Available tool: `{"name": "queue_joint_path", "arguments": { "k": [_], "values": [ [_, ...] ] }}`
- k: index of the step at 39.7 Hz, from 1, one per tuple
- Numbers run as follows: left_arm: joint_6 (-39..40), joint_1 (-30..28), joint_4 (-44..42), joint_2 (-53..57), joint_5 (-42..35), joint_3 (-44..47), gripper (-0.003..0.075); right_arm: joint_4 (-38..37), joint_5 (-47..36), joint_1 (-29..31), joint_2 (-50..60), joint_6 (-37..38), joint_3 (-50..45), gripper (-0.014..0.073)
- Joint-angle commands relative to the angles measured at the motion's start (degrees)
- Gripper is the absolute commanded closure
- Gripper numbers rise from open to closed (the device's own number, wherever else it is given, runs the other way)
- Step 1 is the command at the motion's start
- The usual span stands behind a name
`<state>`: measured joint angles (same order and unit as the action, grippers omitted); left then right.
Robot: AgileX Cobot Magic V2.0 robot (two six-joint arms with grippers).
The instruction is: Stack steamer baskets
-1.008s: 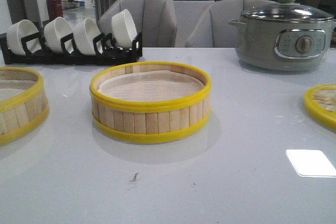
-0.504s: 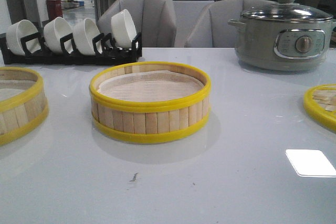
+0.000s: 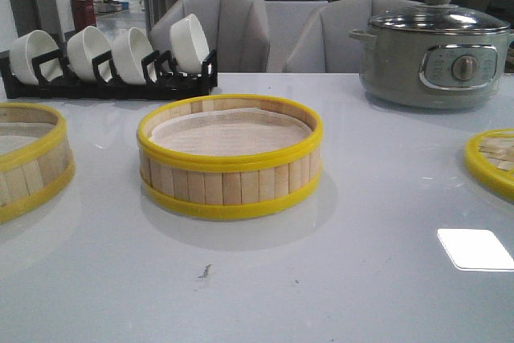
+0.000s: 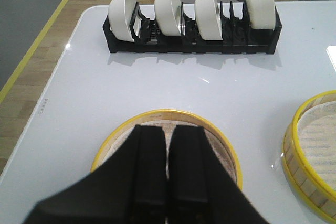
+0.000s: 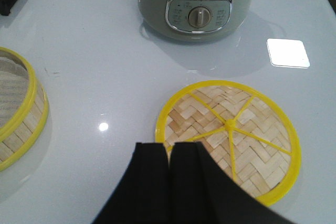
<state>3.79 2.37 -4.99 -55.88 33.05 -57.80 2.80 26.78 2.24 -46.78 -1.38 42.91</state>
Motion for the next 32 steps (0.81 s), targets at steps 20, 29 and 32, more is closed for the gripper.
{"name": "queue_joint_path", "arguments": {
  "k": [20,29,32],
  "values": [
    [-0.6,0.4,0.4,0.6,-1.3,-2.2,0.0567,0.2,-4.8,0.2,0.1,0.2,2.3,0.0130],
    [-2.4,3.0,2.9,0.4,0.3,-2.2,0.0227,0.2,-4.8,0.2,0.1,0.2,2.3,0.0099],
    [-2.4,3.7,4.2,-0.4,1.5,-2.2,0.0224,0.5,-4.8,0.2,0.1,0.2,2.3,0.0099]
  ]
}}
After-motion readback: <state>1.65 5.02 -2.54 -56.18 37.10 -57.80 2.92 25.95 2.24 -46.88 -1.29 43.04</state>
